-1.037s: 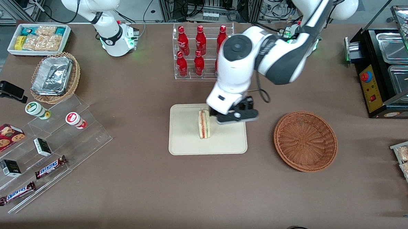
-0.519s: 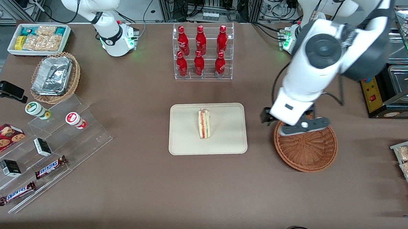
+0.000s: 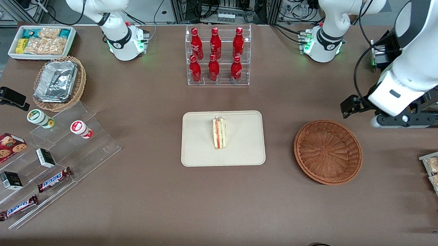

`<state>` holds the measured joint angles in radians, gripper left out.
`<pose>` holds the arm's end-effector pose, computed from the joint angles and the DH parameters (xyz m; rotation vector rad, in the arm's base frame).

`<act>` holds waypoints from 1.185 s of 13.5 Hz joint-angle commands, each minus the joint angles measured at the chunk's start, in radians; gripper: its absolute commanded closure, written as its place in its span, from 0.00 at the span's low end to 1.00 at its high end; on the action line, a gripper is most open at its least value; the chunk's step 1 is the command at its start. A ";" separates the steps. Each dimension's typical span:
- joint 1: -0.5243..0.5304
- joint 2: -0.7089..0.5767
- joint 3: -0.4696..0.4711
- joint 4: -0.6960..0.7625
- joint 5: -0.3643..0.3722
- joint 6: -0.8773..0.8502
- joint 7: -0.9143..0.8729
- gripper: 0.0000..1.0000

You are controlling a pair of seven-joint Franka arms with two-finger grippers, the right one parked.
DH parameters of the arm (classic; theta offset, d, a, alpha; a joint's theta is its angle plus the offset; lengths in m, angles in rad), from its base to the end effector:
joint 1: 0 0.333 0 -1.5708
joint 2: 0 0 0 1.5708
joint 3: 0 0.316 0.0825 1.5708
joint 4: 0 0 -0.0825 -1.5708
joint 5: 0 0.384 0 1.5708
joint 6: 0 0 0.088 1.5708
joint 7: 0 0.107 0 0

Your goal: Place sandwich from basket to tray

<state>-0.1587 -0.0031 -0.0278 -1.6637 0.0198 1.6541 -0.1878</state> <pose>0.5493 -0.1017 0.5894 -3.1209 0.0006 0.0042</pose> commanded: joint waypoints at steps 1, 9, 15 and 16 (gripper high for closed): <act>0.036 -0.115 -0.006 -0.134 -0.038 0.019 0.083 0.00; 0.068 -0.045 0.068 -0.013 -0.040 0.003 0.156 0.00; 0.114 -0.021 0.068 0.047 -0.031 -0.036 0.160 0.00; 0.117 -0.021 0.068 0.050 -0.026 -0.040 0.160 0.00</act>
<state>-0.0697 -0.0307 0.0466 -1.6431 -0.0015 1.6471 -0.0496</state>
